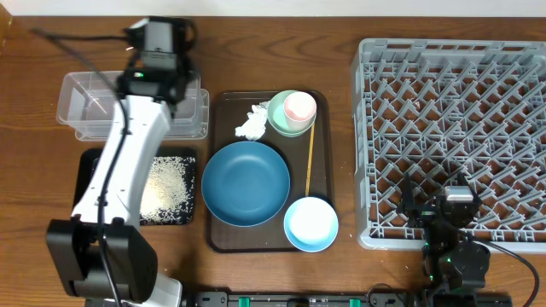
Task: Sort waste into correct bins and load items into the dishwasher rack
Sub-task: 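Carry the wrapper with the left gripper and drop it in the clear container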
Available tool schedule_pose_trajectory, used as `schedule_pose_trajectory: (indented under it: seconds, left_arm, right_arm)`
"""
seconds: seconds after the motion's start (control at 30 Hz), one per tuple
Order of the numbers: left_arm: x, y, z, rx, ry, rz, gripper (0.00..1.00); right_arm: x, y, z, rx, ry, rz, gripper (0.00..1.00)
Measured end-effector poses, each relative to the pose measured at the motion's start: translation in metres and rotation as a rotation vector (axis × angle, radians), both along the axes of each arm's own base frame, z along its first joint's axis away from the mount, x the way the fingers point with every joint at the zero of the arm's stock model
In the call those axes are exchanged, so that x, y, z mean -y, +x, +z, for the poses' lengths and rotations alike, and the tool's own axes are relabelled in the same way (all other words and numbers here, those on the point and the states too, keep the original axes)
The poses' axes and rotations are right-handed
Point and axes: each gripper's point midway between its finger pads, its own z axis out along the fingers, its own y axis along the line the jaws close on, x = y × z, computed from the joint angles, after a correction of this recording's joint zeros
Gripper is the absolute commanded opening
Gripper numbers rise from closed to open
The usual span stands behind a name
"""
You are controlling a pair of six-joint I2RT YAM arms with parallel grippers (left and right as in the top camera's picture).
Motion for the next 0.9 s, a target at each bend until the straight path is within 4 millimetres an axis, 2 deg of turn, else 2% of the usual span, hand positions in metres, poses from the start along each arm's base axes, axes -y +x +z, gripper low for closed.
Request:
schedule_pose_trajectory:
  seconds: [0.1,0.2,0.23,0.27,0.33,0.5,0.6,0.77,0.83,0.9]
  left_arm:
    - [-0.024,0.0,-0.004,0.03,-0.082,0.143,0.1]
    - [-0.038,0.002,-0.01,0.047,-0.145,0.229,0.17]
    - [-0.04,0.005,-0.012,0.054,-0.163,0.248,0.32]
    - [-0.041,0.007,-0.016,0.061,-0.187,0.267,0.63]
    - [-0.043,0.008,-0.02,0.058,-0.205,0.281,0.72]
    - [-0.038,0.008,-0.027,0.037,-0.243,0.282,0.74]
    - [-0.028,0.01,-0.029,0.018,-0.261,0.215,0.76]
    - [0.008,0.01,-0.016,-0.012,-0.245,-0.079,0.76]
    - [0.032,0.006,-0.007,-0.015,-0.215,-0.227,0.77]
    - [0.058,-0.003,-0.006,-0.045,-0.19,-0.351,0.77]
  right_arm:
    - [0.0,0.0,0.0,0.0,0.0,0.0,0.99]
    - [0.0,0.0,0.0,0.0,0.0,0.0,0.99]
    - [0.0,0.0,0.0,0.0,0.0,0.0,0.99]
    - [0.0,0.0,0.0,0.0,0.0,0.0,0.99]
    - [0.0,0.0,0.0,0.0,0.0,0.0,0.99]
    - [0.0,0.0,0.0,0.0,0.0,0.0,0.99]
    - [0.0,0.0,0.0,0.0,0.0,0.0,0.99]
    - [0.0,0.0,0.0,0.0,0.0,0.0,0.99]
    - [0.0,0.0,0.0,0.0,0.0,0.0,0.99]
    - [0.0,0.0,0.0,0.0,0.0,0.0,0.99]
